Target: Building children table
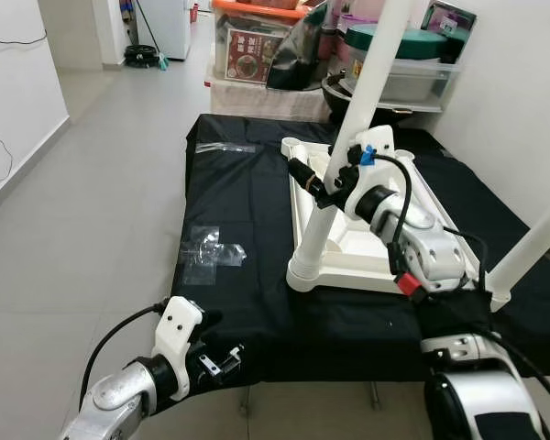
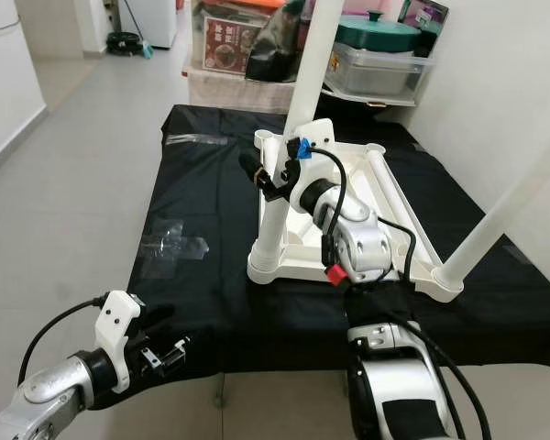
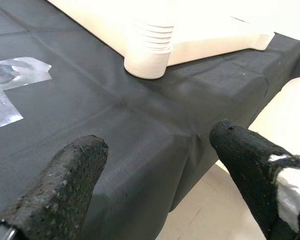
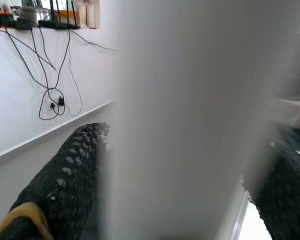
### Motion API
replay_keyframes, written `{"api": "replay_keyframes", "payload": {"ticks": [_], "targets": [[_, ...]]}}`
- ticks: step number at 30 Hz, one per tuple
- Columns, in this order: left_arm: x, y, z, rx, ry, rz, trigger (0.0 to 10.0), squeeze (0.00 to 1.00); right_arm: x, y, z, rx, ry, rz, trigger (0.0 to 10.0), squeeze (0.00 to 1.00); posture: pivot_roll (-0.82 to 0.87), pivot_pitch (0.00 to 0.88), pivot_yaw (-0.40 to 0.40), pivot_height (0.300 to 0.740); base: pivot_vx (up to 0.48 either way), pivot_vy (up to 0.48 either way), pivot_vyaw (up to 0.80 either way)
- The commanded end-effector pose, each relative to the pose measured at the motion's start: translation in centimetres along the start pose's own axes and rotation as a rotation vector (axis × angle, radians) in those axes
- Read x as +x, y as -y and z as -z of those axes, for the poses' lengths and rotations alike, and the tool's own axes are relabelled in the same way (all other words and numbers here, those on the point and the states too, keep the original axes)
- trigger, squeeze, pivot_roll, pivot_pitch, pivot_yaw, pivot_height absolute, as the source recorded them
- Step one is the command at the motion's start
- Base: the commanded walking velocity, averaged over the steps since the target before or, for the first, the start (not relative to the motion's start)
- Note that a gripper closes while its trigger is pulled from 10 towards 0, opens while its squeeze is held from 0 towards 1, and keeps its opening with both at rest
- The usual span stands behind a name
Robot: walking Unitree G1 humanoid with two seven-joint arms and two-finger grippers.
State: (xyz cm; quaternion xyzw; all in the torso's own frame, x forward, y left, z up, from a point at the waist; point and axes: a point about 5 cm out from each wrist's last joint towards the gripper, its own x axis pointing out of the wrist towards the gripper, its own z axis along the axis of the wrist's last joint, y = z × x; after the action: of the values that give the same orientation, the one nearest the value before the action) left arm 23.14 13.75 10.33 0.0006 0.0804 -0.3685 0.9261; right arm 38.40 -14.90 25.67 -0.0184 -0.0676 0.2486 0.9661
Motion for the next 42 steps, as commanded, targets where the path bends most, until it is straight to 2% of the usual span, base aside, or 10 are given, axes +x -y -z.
{"api": "replay_keyframes", "payload": {"ticks": [1,18,19,21,22,23,24,25,27,42], "targets": [[-0.1,0.3,0.3,0.000,-0.022,0.016,10.0,0.00,-0.2,1.1,-0.5,0.016,0.029,-0.004,10.0,0.00,0.05,0.000,-0.130,0.740,0.000,0.000,0.00],[-0.2,0.2,0.5,0.001,-0.030,0.015,10.0,0.00,-1.2,2.6,-0.3,-0.001,0.050,-0.153,10.0,0.00,0.05,0.000,-0.125,0.740,0.000,0.000,0.00],[-0.2,0.2,0.5,0.003,-0.030,0.016,10.0,0.00,-1.2,2.6,-0.2,0.003,0.049,-0.167,9.2,0.00,0.05,0.000,-0.125,0.740,0.000,0.000,0.00],[-0.1,0.2,0.4,0.004,-0.030,0.016,10.0,0.00,-1.3,2.6,-0.2,0.005,0.049,-0.175,9.2,0.00,0.05,0.000,-0.125,0.740,0.000,0.000,0.00],[-0.1,0.1,0.5,0.006,-0.031,0.016,10.0,0.00,-1.3,2.7,-0.1,0.012,0.049,-0.189,4.5,0.00,0.06,0.000,-0.126,0.740,0.000,0.000,0.00],[-0.1,0.1,0.5,0.006,-0.031,0.016,10.0,0.00,-1.3,2.7,-0.1,0.012,0.049,-0.189,4.5,0.00,0.06,0.000,-0.126,0.740,0.000,0.000,0.00],[-0.1,0.1,0.5,0.007,-0.032,0.017,10.0,0.00,-1.3,2.7,0.0,0.013,0.049,-0.193,2.1,0.00,0.06,0.000,-0.126,0.740,0.000,0.000,0.00],[-0.1,0.1,0.5,0.007,-0.032,0.017,10.0,0.00,-1.3,2.7,0.0,0.013,0.049,-0.193,2.1,0.00,0.06,0.000,-0.126,0.740,0.000,0.000,0.00],[-0.1,0.1,0.5,0.008,-0.034,0.015,10.0,0.00,-1.3,2.7,0.0,0.022,0.049,-0.209,0.0,0.00,0.06,0.000,-0.129,0.740,0.000,0.000,0.00],[-0.1,0.1,0.5,0.012,-0.037,0.012,10.0,0.00,-1.4,2.7,0.9,0.032,0.050,-0.160,0.0,0.00,0.05,0.000,-0.129,0.740,0.000,0.000,0.00]]}}
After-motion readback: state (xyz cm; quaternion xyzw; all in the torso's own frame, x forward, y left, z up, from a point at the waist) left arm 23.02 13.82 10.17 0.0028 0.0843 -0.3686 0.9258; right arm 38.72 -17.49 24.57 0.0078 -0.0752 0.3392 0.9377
